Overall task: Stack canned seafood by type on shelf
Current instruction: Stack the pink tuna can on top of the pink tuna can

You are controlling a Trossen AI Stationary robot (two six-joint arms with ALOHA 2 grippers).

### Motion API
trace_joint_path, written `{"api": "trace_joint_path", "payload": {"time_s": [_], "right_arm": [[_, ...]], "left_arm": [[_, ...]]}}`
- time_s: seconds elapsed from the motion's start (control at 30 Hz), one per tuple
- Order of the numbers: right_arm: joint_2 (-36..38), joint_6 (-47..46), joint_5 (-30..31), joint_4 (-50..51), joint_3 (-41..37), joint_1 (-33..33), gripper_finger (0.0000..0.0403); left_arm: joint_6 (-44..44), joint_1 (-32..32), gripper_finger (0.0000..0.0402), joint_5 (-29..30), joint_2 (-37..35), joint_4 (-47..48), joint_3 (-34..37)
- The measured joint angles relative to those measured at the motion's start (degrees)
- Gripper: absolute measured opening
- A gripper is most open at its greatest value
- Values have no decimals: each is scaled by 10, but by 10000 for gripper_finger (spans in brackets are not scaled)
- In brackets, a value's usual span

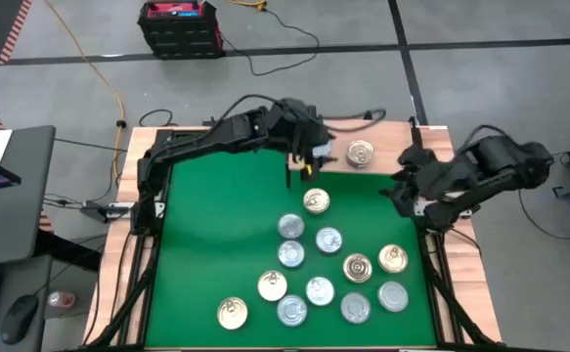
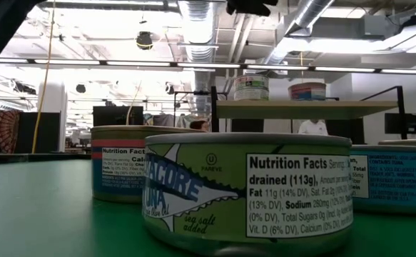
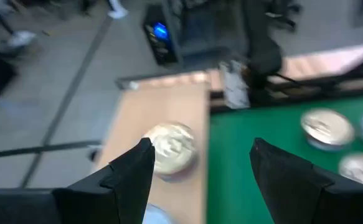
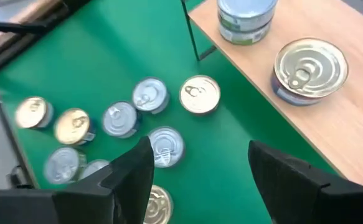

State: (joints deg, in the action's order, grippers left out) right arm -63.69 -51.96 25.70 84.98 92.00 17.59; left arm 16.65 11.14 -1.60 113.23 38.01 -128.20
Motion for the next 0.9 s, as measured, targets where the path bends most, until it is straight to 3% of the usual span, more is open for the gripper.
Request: {"api": "trace_joint_path", "payload": {"time_s": [0.27,0.4,0.63,0.77,0.9], "right_arm": [[26,0,-43,-145,-131,-9,283],[42,-25,-54,-188,-180,-1,283],[30,-44,-80,-191,-193,12,283],[25,-46,-102,-181,-193,10,283],[26,-54,-109,-178,-193,6,283]], "left_arm": [[-2,-27,247,-50,1,32,5],[-13,-38,231,-86,-3,6,45],[-39,-64,195,-114,-12,-24,128],[-43,-84,179,-116,-57,-62,211],[-75,-97,172,-113,-129,-138,346]]}}
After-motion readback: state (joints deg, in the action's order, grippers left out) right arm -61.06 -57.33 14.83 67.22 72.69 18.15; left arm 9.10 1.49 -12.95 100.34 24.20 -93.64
